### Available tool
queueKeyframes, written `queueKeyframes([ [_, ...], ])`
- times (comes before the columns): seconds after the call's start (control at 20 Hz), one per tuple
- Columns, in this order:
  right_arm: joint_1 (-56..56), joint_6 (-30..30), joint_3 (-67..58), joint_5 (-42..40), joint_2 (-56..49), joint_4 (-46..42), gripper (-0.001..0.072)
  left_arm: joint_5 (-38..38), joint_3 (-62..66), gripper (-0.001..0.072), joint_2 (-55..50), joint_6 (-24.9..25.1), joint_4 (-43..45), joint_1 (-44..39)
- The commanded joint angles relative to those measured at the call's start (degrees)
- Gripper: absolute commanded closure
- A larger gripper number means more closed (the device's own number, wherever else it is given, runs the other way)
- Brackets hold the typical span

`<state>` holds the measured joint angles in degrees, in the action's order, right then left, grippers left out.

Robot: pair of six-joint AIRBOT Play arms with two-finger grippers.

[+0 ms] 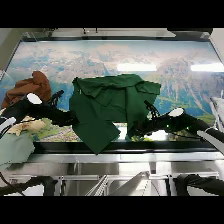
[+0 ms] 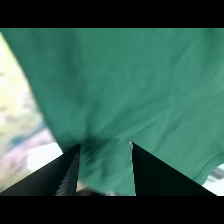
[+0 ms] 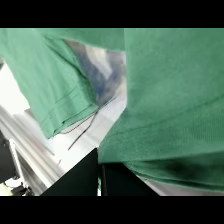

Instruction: Fold the shirts.

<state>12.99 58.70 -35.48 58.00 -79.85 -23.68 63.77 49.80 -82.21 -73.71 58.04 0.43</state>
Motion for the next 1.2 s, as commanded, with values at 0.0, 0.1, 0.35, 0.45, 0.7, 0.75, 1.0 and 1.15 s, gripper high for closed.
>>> queueKeyframes([
  [0.0,0.1,-0.2,0.0,1.4,0.0,0.6,0.0686,7.5,3.0,0.0373,0.1,-0.3,3.3,4.3],
  [0.1,0.1,-0.2,0.0,1.4,0.0,0.6,0.0686,8.3,3.3,0.0372,0.9,-0.9,3.3,7.6],
  [0.35,0.1,-0.1,0.0,1.4,0.0,1.1,0.0686,1.8,-1.7,0.0373,-0.2,-0.5,-0.6,8.7],
  [0.45,0.1,-0.2,0.0,1.4,0.0,2.2,0.0687,0.7,-1.9,0.0373,-3.1,3.9,-7.3,7.0],
  [0.7,-0.2,-0.2,0.0,1.6,0.7,2.0,0.0687,1.3,-1.9,0.038,-9.1,7.9,-12.6,1.0],
  [0.75,-0.5,-0.2,0.0,2.0,1.4,1.9,0.0687,2.2,-1.9,0.0572,-9.6,8.0,-12.6,0.8],
  [1.0,-9.2,-0.2,-0.9,6.6,11.1,1.9,0.0687,12.4,2.4,0.0693,-5.4,8.5,-13.2,3.6],
  [1.15,-20.5,-0.1,-7.3,12.3,21.9,1.9,0.0687,18.2,10.3,0.0693,6.0,6.7,-14.7,6.5],
])
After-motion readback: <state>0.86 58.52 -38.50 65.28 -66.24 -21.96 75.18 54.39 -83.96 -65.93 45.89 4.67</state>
